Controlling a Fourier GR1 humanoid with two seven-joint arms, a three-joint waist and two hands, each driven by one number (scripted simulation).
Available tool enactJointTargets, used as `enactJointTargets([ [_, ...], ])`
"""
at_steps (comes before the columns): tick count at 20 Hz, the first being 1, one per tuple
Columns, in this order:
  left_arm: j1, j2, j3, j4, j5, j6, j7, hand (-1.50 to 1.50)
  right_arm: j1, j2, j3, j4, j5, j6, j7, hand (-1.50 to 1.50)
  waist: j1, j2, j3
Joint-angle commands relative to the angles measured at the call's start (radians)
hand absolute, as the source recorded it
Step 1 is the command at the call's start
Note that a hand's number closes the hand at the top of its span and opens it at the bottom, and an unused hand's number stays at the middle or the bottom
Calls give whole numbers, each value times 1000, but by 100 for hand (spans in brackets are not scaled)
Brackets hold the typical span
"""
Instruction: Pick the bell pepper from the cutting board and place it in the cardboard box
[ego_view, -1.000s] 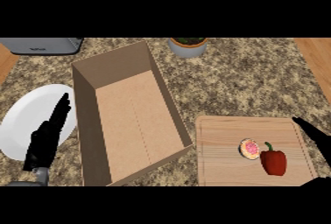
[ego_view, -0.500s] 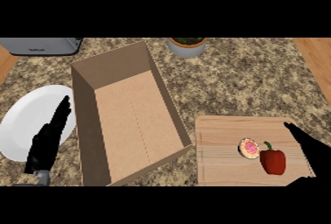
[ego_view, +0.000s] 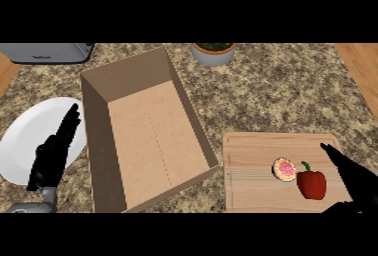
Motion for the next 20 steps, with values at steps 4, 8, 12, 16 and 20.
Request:
enactJointTargets([
  [4, 4, -17, 35, -11, -10, -49, -12, 0, -96, 136, 16, 60, 100, 34, 42, -150, 4, 0, 0],
  [8, 25, -79, 13, -1, -84, -5, -19, 0, -32, 153, -24, 25, 133, 59, 9, -150, 1, 0, 0],
  [12, 61, -51, 54, -56, -66, -52, -9, 0, -10, 169, -73, 132, 173, 8, -133, -150, 3, 0, 0],
  [16, -33, -85, 65, 11, -80, -57, 14, 0, -27, 222, -59, 91, 214, 50, -64, -150, 0, 0, 0],
  [20, 12, -88, 88, 29, -84, -75, -45, 0, -24, 201, -125, 176, 206, 63, -183, -150, 1, 0, 0],
])
